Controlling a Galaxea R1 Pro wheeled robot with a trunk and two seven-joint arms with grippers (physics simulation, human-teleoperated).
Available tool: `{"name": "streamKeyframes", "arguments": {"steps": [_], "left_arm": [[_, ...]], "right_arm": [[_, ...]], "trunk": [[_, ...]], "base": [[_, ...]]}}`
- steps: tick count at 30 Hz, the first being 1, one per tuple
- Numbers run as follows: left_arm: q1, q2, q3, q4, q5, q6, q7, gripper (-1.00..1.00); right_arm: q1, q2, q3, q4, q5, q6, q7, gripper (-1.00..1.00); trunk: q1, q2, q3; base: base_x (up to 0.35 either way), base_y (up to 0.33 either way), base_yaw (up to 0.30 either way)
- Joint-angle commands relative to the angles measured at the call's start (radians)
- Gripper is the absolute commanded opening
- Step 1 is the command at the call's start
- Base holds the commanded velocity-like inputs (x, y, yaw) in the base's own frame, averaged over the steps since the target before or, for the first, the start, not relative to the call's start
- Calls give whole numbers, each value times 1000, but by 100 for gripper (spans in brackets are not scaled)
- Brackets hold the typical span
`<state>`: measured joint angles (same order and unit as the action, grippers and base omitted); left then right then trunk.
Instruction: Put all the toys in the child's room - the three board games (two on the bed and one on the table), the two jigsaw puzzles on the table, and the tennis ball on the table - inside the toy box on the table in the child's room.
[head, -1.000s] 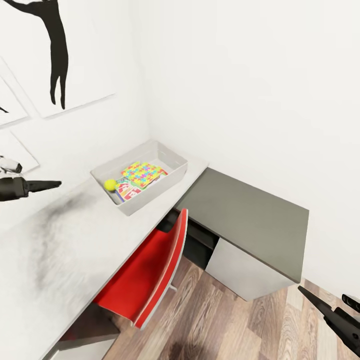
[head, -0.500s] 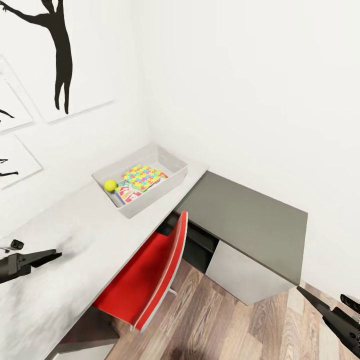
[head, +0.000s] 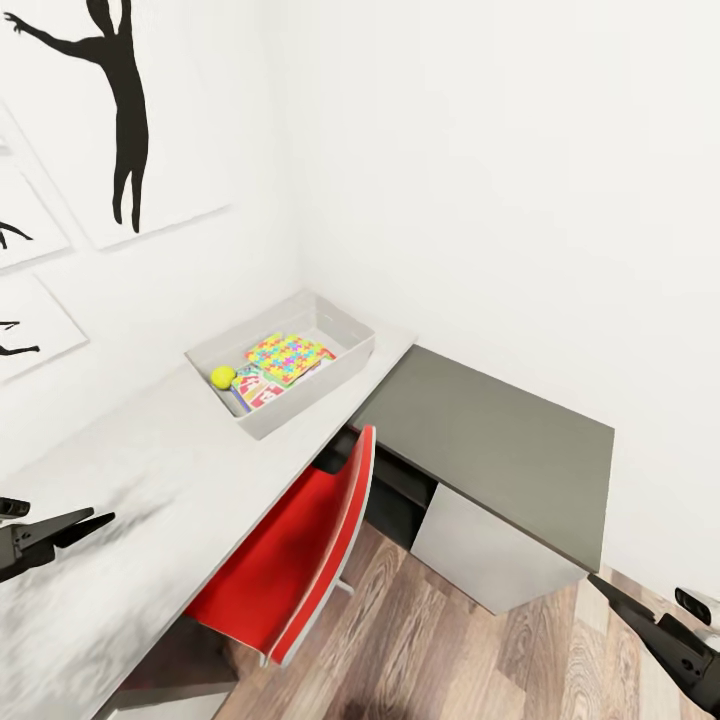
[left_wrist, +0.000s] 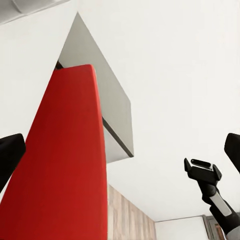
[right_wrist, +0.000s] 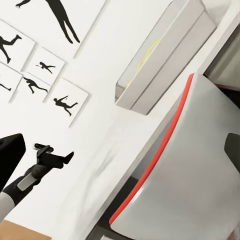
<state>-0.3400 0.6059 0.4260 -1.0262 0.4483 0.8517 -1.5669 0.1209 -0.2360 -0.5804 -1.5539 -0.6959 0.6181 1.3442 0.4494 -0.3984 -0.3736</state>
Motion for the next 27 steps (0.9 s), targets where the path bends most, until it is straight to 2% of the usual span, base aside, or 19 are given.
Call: {"name": "streamKeyframes", "arguments": {"steps": [1, 10, 18, 27], "left_arm": [[-1, 0, 0, 0, -1, 11, -4, 100], [-1, -5, -1, 0, 0, 8, -4, 100], [-1, -5, -1, -3, 0, 5, -4, 100], [-1, -6, -1, -3, 0, 4, -4, 100]], "right_arm": [[0, 0, 0, -1, -5, 10, -1, 100], [0, 0, 2, -2, -7, 13, -6, 100], [0, 21, 1, -3, 3, 9, -3, 100], [0, 24, 1, -3, 7, 9, 0, 100]], "trunk": [[1, -2, -1], [1, -2, 0], [1, -2, 12], [1, -2, 27]], "base": [[0, 0, 0], [0, 0, 0], [-5, 0, 0], [-78, 0, -31]]}}
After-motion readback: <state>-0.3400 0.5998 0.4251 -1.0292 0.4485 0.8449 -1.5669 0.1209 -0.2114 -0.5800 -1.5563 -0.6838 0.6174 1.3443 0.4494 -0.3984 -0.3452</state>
